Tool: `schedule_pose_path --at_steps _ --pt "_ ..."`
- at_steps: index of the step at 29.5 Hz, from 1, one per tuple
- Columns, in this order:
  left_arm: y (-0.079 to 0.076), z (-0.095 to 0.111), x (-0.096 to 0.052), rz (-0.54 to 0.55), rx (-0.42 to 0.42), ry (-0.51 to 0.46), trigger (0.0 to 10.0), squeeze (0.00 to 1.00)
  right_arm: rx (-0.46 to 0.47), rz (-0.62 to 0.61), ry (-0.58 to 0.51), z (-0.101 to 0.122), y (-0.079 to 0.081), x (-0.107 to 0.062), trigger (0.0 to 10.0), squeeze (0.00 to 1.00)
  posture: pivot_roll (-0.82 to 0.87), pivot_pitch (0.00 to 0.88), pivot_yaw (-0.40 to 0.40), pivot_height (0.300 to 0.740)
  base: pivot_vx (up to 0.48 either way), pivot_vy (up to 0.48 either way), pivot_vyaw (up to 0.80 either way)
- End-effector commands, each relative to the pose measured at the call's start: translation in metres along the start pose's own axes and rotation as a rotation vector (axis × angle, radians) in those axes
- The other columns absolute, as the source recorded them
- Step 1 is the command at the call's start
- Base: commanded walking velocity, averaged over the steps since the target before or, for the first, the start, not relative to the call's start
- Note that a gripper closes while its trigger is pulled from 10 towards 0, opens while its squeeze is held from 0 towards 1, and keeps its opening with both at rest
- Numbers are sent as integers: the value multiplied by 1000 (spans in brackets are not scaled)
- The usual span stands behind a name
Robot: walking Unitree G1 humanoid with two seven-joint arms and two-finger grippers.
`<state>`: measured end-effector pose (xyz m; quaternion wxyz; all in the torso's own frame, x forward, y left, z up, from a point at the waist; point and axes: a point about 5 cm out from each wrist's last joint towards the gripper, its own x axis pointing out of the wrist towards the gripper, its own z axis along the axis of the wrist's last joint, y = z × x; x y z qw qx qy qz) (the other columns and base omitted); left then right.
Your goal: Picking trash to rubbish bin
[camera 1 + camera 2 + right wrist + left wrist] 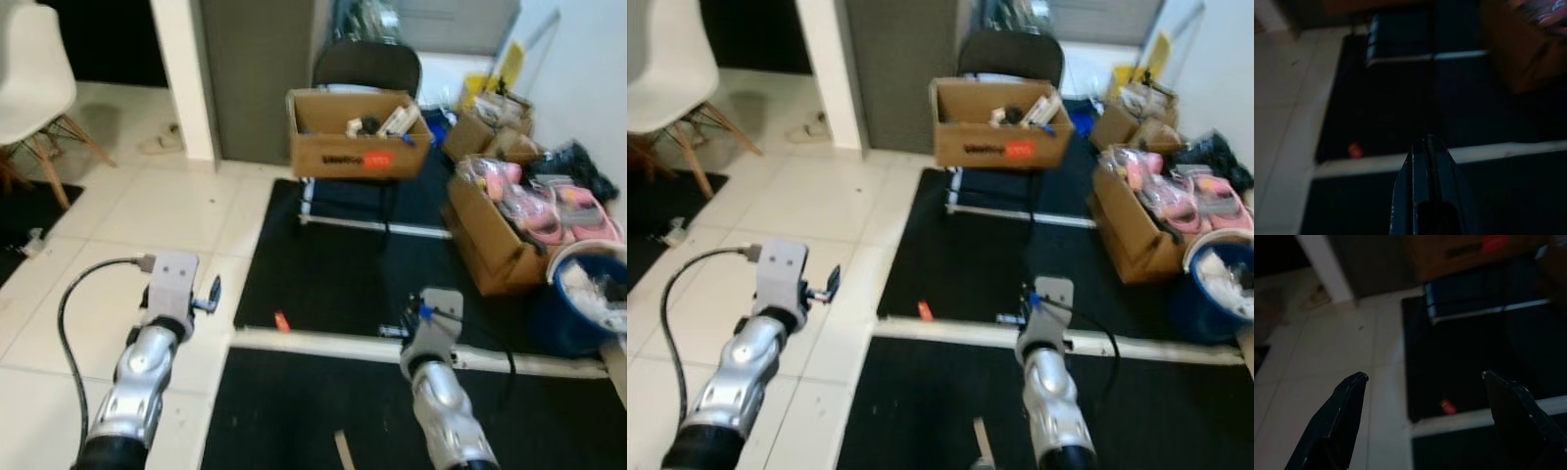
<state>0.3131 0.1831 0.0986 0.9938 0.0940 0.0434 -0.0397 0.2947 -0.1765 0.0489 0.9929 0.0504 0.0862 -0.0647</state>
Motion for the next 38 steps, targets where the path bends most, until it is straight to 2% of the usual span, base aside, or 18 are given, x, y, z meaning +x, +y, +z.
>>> schedule_pose_path --at_steps 1,6,11,16,23,26,30,38 --pt "5 -7 -4 11 -9 36 10000 0 15 0 4 -2 2 -1 10000 0 17 133 24 740 0 0 -800" --pt "6 -7 -4 12 -21 43 10000 0 17 -5 6 -3 2 -2 10000 0 15 137 28 740 0 0 -800" --pt "6 -5 -3 14 17 21 10000 0 19 -11 7 -4 0 -3 10000 0 14 140 31 740 0 0 -800" --pt "2 -5 -3 2 -18 19 10000 0 23 -9 6 -3 0 -3 10000 0 14 141 31 740 0 0 -800" --pt "3 -2 -4 2 1 10 10000 0 2 16 35 -7 2 -4 10000 0 14 142 29 740 0 0 0" --pt "1 -1 -5 -8 -45 -7 10000 0 -4 21 46 -10 1 -4 10000 0 16 141 28 740 0 0 0" --pt "0 -1 -5 -13 -60 -6 10000 0 2 27 46 -10 2 -5 10000 0 17 143 28 740 0 0 0" --pt "2 0 -4 -15 -75 5 10000 0 -4 35 60 -11 4 -4 10000 0 20 147 30 740 274 0 0"
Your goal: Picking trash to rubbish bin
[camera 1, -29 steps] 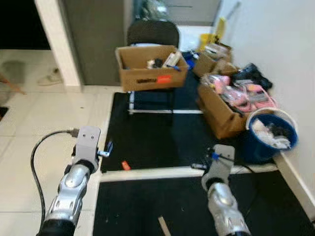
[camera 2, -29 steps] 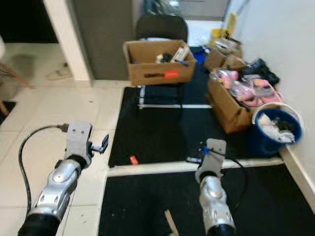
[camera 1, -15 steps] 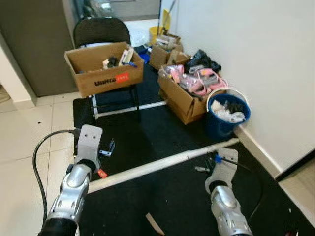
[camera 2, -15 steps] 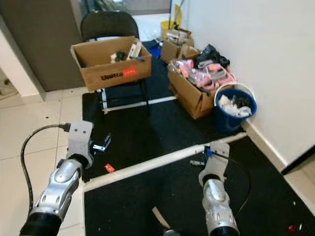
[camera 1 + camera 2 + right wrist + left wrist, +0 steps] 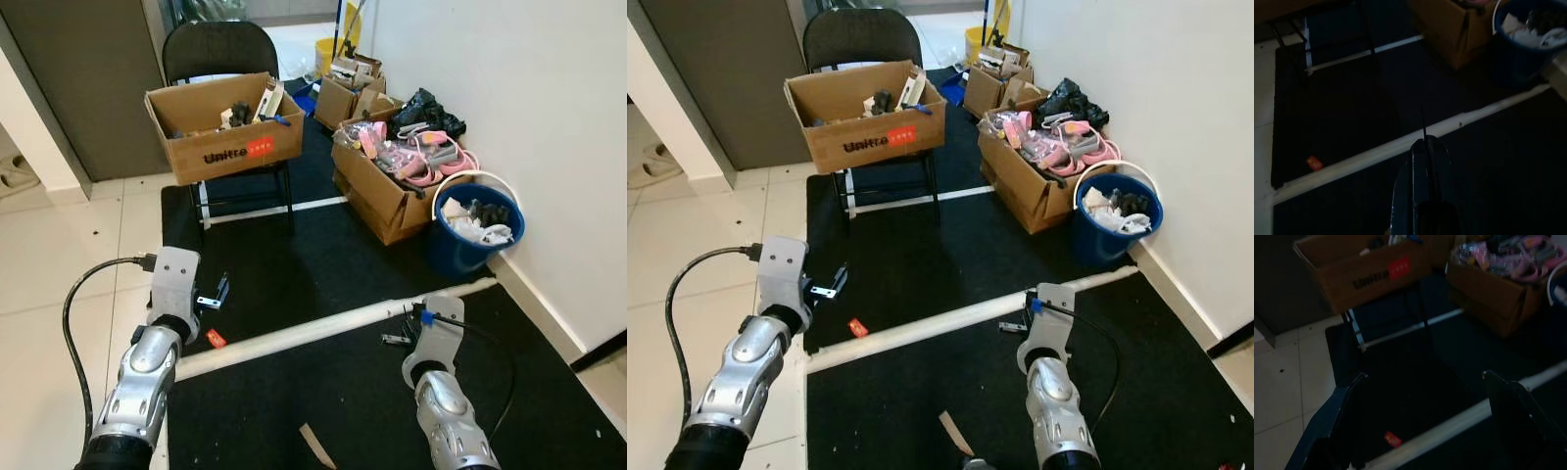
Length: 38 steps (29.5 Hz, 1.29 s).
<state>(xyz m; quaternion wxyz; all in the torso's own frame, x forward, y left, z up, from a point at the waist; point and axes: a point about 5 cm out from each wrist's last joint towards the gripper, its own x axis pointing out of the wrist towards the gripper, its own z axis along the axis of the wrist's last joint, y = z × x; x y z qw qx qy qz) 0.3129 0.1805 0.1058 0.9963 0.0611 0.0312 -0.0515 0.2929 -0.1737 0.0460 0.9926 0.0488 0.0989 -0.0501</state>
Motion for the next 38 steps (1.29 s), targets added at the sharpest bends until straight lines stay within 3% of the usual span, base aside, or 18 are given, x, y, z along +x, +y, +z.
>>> schedule_pose_path --at_steps 1,29,38 --pt "4 -8 -4 11 -13 35 10000 0 3 9 34 -8 2 -2 10000 0 19 147 31 740 285 0 0" --pt "5 -5 -3 4 -6 29 10000 0 14 1 70 -11 0 -1 10000 0 21 141 29 740 304 0 0" --pt "5 -7 -4 1 1 33 10000 0 3 13 71 -11 1 -1 10000 0 19 133 28 740 298 0 -506"
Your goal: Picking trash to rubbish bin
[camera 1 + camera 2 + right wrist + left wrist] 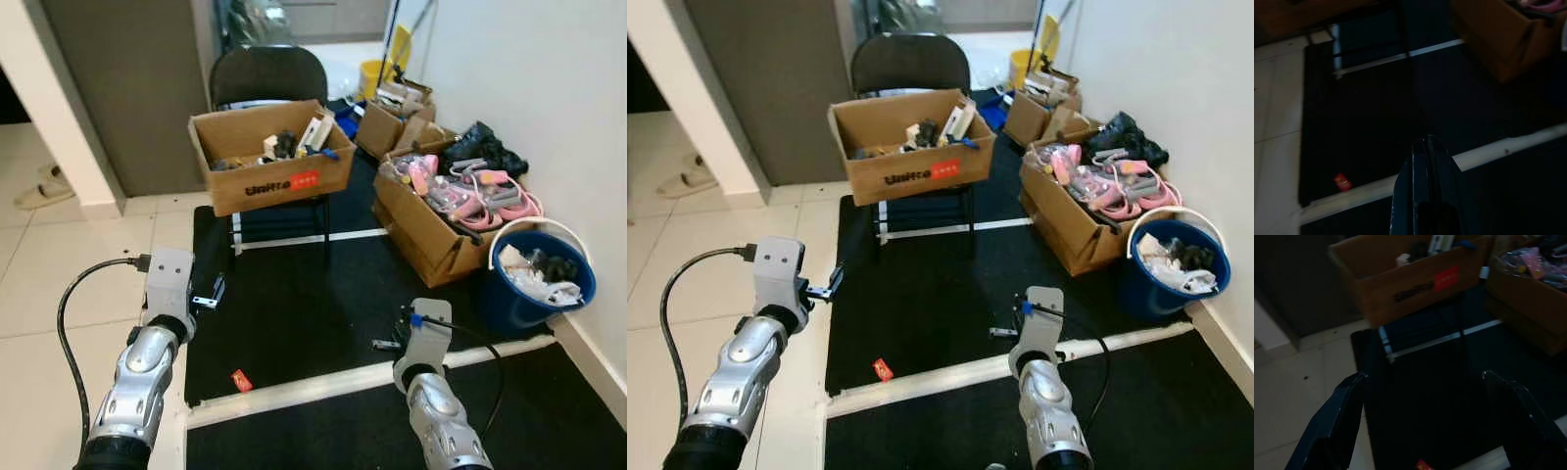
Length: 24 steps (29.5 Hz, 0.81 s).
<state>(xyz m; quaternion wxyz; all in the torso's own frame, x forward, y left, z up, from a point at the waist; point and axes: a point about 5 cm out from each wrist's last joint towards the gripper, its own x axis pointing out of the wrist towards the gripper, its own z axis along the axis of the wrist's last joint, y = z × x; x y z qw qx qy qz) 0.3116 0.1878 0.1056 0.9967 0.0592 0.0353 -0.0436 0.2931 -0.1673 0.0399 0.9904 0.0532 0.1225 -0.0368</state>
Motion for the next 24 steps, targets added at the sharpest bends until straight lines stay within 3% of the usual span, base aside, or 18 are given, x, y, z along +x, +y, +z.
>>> schedule_pose_path --at_steps 1,24 --pt "-2 -6 -2 -14 6 24 10000 0 0 -11 22 -5 -5 -2 10000 0 19 133 28 740 296 0 0" --pt "1 -5 -4 -11 7 20 10000 0 -18 21 22 -5 1 0 10000 0 25 109 24 740 297 0 0"
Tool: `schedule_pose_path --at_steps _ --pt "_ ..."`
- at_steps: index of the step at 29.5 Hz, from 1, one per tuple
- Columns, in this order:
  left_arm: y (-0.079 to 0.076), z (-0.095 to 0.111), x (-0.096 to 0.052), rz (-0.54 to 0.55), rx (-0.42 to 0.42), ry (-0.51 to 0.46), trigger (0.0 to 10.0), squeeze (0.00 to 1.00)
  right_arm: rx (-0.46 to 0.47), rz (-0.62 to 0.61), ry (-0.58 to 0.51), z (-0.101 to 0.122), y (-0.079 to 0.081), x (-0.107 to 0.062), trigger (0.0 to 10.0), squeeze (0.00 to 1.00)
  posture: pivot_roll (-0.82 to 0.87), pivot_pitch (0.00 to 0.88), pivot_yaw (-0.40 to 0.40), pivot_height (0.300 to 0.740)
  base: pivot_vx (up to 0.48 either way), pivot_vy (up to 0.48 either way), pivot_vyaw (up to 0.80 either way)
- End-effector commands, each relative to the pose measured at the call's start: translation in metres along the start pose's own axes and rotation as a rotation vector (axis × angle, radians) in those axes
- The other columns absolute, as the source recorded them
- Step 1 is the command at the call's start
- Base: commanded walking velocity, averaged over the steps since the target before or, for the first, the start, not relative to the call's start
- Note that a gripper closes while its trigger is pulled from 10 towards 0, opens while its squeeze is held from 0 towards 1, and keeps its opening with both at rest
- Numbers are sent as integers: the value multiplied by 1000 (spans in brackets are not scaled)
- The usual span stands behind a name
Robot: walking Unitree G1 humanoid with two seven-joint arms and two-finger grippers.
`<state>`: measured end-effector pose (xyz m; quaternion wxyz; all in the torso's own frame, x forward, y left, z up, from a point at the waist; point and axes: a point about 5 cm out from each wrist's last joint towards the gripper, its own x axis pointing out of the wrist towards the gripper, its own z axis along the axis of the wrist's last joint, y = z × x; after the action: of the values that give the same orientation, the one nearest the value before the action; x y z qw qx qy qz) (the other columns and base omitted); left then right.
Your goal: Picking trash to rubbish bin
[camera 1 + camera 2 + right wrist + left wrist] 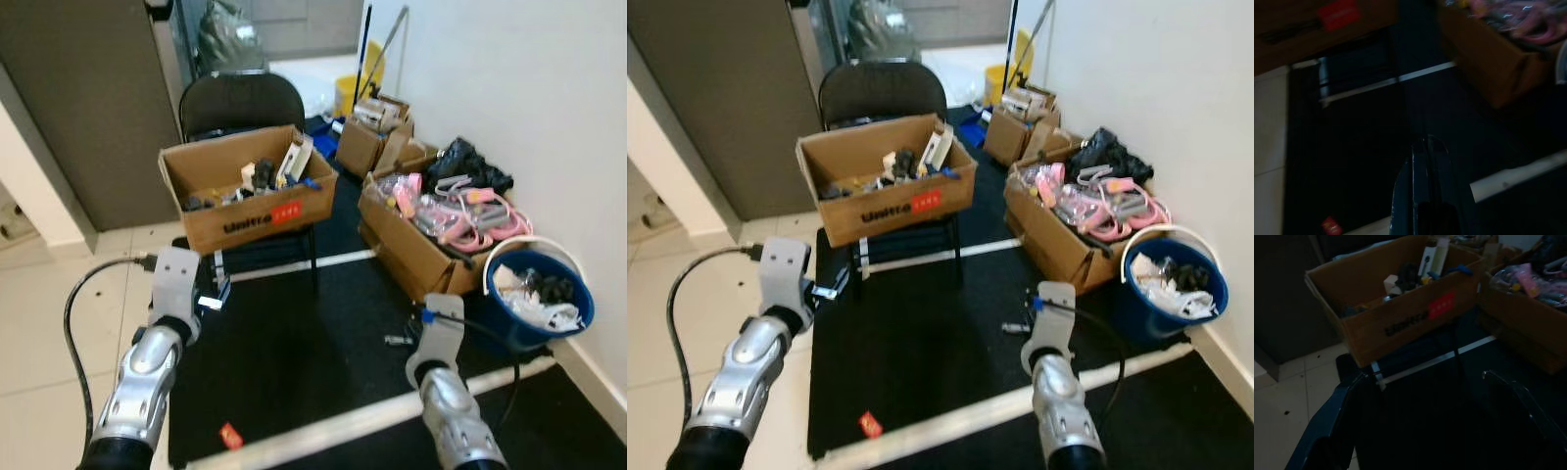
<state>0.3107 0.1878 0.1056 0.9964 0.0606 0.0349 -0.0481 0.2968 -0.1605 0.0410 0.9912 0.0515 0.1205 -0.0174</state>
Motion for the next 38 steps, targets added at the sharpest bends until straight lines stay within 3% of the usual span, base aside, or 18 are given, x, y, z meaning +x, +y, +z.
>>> schedule_pose_path --at_steps 1,38 --pt "0 -5 -3 -4 3 21 10000 0 -10 -18 25 -7 -6 -3 10000 0 25 109 24 740 296 0 0" --pt "0 -3 0 -10 8 19 10000 0 -5 -23 23 -7 -9 -2 10000 0 26 106 26 740 296 0 0"
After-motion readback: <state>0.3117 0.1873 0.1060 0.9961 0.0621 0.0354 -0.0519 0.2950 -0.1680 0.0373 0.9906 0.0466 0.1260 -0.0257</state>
